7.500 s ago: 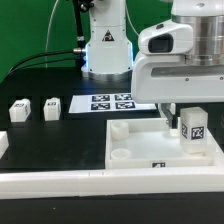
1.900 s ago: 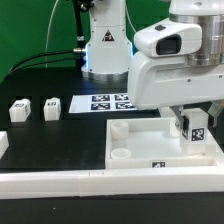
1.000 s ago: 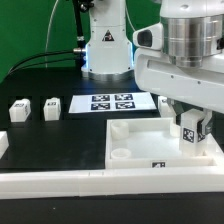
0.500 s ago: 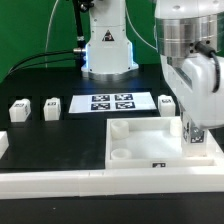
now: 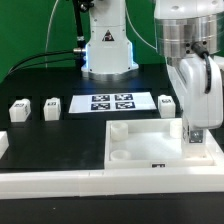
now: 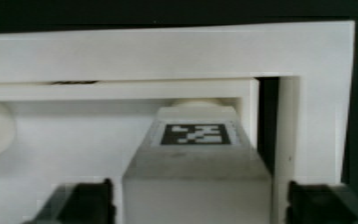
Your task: Assemble one leg
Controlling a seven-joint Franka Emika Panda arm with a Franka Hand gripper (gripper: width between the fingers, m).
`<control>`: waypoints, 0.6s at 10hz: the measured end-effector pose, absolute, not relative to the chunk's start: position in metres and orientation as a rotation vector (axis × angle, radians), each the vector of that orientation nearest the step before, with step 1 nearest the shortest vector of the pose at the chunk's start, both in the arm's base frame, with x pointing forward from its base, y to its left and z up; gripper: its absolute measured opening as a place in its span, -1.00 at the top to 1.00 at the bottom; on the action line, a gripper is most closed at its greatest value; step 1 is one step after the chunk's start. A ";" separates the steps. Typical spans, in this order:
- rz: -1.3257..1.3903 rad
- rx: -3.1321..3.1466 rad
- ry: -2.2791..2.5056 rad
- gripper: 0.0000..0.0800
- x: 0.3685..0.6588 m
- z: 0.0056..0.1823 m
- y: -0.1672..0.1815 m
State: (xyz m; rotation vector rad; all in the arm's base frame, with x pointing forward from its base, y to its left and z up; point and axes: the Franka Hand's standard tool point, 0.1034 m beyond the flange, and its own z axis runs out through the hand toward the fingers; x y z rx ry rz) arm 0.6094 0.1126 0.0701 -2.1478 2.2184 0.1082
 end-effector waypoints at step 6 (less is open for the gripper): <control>0.078 -2.705 1.477 -0.62 0.608 0.069 0.116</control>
Offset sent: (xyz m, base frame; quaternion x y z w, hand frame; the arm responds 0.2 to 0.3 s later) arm -0.0033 0.0011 -0.0034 -0.0075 0.0078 -0.1973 0.9803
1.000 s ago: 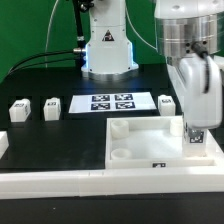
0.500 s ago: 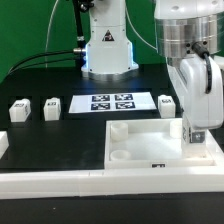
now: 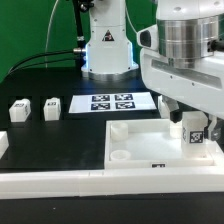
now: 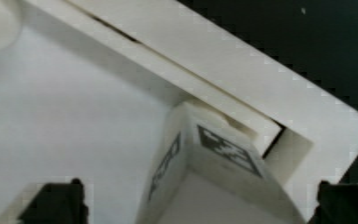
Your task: Assemble one leg
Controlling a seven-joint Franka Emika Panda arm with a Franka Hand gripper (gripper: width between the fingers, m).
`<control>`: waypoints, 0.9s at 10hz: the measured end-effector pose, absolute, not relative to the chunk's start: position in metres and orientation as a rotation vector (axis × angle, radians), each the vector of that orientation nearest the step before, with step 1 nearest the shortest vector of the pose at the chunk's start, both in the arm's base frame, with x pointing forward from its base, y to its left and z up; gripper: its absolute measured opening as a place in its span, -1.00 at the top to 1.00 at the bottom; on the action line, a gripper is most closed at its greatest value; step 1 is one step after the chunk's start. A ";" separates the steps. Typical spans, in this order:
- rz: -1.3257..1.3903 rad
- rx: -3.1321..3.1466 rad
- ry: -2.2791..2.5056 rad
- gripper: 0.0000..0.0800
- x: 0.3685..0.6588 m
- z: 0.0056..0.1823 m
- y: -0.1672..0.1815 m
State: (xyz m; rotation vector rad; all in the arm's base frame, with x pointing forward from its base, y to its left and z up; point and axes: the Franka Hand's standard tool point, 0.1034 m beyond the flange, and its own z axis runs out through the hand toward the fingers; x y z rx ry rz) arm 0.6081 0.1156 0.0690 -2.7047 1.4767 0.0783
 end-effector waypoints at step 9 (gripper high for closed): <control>0.023 -3.140 0.106 -0.62 0.611 0.073 0.118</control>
Offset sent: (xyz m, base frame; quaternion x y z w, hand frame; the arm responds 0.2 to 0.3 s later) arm 0.0070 0.0052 0.0036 -0.0362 0.0134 -0.3226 0.9457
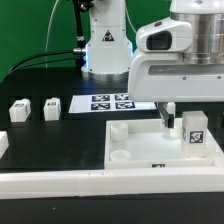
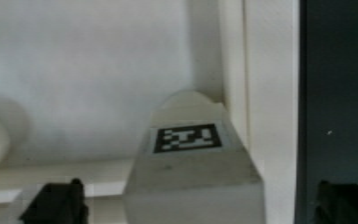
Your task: Assemble one leg
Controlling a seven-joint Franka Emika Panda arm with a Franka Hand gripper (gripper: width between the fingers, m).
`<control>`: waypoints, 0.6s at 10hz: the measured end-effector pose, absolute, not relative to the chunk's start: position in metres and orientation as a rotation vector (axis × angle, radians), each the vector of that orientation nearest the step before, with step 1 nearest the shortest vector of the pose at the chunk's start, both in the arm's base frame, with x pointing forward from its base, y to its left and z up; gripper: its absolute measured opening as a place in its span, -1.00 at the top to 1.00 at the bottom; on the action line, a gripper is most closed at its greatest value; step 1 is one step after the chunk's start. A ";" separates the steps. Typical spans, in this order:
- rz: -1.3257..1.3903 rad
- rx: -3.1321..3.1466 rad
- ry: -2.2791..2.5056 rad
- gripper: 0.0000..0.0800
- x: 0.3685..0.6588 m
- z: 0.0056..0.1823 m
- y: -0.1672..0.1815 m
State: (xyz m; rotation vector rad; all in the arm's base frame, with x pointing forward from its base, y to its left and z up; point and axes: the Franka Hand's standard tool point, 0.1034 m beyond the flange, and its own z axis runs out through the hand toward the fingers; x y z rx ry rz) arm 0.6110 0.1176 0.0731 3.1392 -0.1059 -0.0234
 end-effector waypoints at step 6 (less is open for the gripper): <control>-0.024 3.139 -0.124 0.27 0.611 0.073 0.118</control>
Offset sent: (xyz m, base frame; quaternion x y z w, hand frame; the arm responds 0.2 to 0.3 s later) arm 0.0000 0.0000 0.0000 0.0000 0.0000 0.0000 1.0000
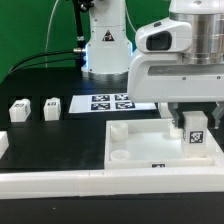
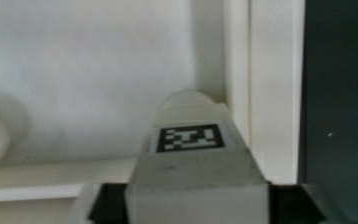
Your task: Assemble one leg
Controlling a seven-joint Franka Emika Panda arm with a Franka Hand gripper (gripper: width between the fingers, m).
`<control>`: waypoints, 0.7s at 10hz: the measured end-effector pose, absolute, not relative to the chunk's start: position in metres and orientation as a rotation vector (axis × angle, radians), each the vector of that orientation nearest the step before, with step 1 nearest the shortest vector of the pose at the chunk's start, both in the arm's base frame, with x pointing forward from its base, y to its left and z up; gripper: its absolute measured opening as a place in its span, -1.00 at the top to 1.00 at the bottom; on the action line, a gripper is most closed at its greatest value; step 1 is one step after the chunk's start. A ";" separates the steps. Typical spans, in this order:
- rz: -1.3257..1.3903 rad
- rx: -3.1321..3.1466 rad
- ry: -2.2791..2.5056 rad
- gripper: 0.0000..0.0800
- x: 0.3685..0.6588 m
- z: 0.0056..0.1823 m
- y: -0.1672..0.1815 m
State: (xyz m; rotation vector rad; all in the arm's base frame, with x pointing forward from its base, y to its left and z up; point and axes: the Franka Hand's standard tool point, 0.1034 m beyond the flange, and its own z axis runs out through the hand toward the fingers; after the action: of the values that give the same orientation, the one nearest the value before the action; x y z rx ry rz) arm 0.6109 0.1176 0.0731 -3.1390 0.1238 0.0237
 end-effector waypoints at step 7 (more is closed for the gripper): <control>0.005 -3.050 0.686 0.27 0.611 0.073 0.118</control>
Offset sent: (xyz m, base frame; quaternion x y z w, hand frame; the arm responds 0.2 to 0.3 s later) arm 0.0000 0.0000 0.0000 0.0000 0.0000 0.0000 1.0000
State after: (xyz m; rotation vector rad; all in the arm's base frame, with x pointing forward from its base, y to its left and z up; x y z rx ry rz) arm 0.6113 0.1183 0.0732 -3.0503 0.6858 0.0049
